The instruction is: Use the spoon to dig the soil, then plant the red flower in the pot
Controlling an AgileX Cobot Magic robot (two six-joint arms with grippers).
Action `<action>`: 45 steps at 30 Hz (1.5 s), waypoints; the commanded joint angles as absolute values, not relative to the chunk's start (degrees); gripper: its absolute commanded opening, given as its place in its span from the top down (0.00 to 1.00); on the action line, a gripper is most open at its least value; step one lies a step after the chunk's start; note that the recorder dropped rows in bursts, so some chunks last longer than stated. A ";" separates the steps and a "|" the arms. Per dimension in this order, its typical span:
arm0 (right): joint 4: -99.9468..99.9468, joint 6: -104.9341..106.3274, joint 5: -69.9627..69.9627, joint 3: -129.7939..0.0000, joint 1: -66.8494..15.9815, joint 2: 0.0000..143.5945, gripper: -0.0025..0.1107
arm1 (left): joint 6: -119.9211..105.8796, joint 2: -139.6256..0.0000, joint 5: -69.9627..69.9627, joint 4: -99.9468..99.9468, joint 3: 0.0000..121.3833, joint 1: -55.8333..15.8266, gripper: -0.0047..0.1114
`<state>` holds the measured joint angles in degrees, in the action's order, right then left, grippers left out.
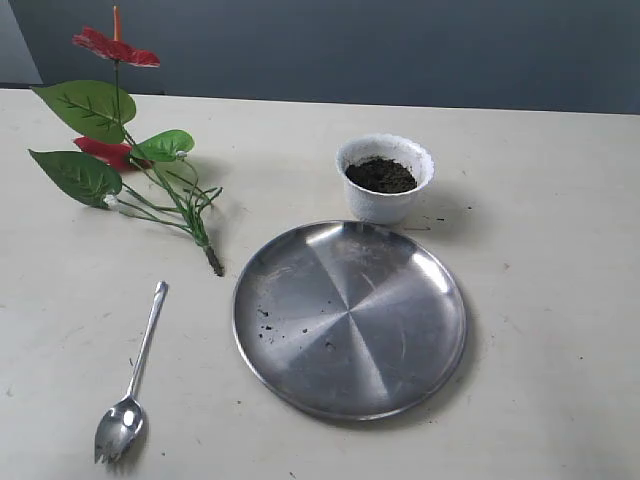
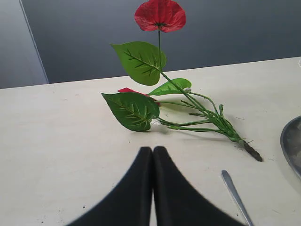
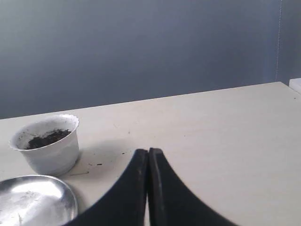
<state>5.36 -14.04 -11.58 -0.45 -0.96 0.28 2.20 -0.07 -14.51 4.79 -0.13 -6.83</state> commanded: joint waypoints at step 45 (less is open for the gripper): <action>-9.73 -37.36 20.69 0.00 -0.68 0.00 0.98 | 2.44 0.00 -13.72 4.82 0.00 -7.14 0.95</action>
